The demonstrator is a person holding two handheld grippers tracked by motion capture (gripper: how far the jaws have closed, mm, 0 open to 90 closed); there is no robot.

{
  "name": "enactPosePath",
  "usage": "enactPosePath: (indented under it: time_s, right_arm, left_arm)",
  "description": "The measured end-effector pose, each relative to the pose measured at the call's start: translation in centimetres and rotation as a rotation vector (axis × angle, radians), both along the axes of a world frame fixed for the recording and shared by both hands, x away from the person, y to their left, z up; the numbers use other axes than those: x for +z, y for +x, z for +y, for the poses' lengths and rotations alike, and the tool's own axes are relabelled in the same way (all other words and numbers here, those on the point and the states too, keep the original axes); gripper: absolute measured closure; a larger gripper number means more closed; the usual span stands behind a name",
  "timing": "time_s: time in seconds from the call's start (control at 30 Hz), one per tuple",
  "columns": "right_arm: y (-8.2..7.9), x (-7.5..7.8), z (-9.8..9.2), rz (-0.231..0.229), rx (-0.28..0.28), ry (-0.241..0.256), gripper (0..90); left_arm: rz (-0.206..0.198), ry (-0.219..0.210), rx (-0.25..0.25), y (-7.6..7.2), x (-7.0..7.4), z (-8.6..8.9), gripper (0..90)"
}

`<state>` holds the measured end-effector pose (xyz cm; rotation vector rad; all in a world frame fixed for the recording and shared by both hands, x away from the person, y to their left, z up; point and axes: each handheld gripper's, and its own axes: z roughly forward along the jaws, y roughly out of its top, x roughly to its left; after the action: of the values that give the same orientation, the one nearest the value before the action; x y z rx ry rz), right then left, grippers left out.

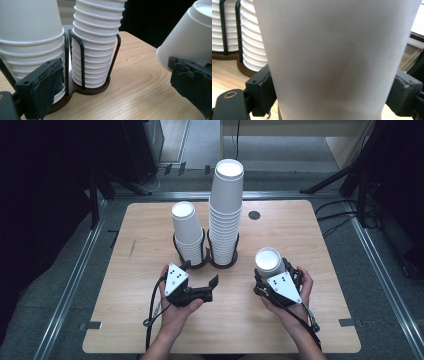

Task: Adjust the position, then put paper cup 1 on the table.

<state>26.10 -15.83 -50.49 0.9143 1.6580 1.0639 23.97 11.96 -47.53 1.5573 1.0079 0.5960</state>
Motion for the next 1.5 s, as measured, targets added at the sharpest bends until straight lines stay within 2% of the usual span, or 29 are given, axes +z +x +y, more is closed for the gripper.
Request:
enactPosePath:
  time_s: [0.27, 0.4, 0.57, 0.7, 0.8, 0.97, 1.1, 1.33, 1.5]
  right_arm:
    - [-0.2, -0.6, 1.2, -0.009, 0.029, -0.076, 12.3]
    - [-0.3, -0.9, 1.6, -0.007, 0.040, -0.098, 12.4]
    - [-0.4, -1.0, 1.7, -0.011, 0.040, -0.122, 12.7]
    - [-0.7, -0.9, 2.1, -0.061, 0.048, -0.176, 13.2]
    - [-0.9, -1.1, 2.4, -0.085, 0.058, -0.212, 13.3]
    - [-1.1, -1.3, 2.9, -0.106, 0.077, -0.252, 13.4]
    - [-1.3, -1.5, 3.3, -0.118, 0.099, -0.290, 13.4]
    - [-1.6, -1.4, 3.8, -0.123, 0.123, -0.303, 13.5]
    - [-2.0, -1.3, 4.1, -0.128, 0.160, -0.305, 13.5]
  left_arm:
    - [0.011, 0.015, -0.044, 0.0, 0.0, -0.4, 0.0]
    - [0.024, 0.010, -0.074, -0.1, 0.0, -0.7, 0.0]
    - [0.018, 0.001, -0.096, -0.5, 0.4, -1.1, 0.1]
    - [0.014, 0.003, -0.127, -0.8, 0.8, -1.4, 0.0]
    - [0.027, 0.008, -0.156, -0.8, 0.7, -1.7, 0.0]
    - [0.043, 0.020, -0.177, -0.7, 0.5, -2.1, 0.0]
    - [0.042, 0.043, -0.195, -0.9, 0.4, -2.6, 0.0]
    - [0.043, 0.064, -0.222, -1.1, 0.3, -3.1, 0.0]
    - [0.049, 0.081, -0.234, -1.1, 0.1, -3.3, 0.1]
